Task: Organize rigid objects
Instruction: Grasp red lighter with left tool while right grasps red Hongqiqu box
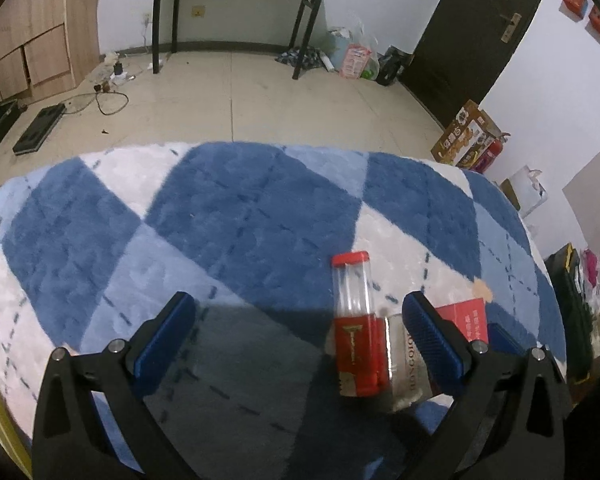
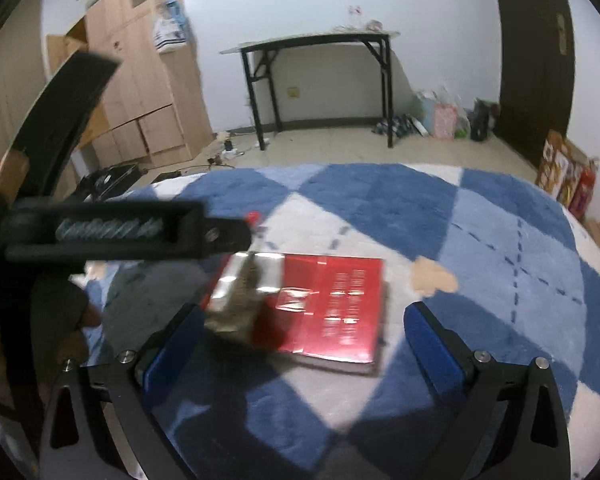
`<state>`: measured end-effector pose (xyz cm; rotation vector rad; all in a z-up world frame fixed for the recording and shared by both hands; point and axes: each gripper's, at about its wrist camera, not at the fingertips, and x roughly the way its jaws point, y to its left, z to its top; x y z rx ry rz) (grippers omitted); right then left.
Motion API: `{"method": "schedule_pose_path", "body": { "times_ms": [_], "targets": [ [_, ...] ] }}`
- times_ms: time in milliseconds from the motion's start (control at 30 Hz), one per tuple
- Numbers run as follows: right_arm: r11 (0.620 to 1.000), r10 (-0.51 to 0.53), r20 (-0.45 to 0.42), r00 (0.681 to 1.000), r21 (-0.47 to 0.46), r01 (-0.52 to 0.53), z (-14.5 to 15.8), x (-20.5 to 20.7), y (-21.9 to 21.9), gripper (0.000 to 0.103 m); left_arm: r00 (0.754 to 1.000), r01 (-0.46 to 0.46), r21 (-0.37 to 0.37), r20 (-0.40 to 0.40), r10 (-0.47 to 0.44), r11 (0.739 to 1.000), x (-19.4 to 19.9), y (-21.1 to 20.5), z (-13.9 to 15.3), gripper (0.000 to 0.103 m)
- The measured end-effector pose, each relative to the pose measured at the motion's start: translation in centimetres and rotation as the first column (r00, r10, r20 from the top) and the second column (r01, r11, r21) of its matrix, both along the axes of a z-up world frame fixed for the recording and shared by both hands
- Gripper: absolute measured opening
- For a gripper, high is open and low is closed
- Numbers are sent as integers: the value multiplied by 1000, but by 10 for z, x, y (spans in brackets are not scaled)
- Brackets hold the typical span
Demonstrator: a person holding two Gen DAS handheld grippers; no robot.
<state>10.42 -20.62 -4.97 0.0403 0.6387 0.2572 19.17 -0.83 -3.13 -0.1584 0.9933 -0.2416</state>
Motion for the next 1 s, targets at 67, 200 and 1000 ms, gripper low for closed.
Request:
{"method": "schedule_pose_path", "body": {
  "times_ms": [67, 200, 1000],
  "targets": [
    [1000, 1, -5, 1000, -23, -1, -2, 3, 6, 102, 1000, -7, -5, -5, 7, 1000, 3, 1, -1, 103],
    [1000, -9, -82, 997, 0, 9, -14, 21, -1, 101, 1000, -12, -3, -14, 12, 1000, 7, -1, -6, 103],
    [972, 172, -9, 985, -163, -171, 4, 34, -30, 102, 985, 166, 79, 43, -170, 983, -35, -13, -11, 102]
  ]
}}
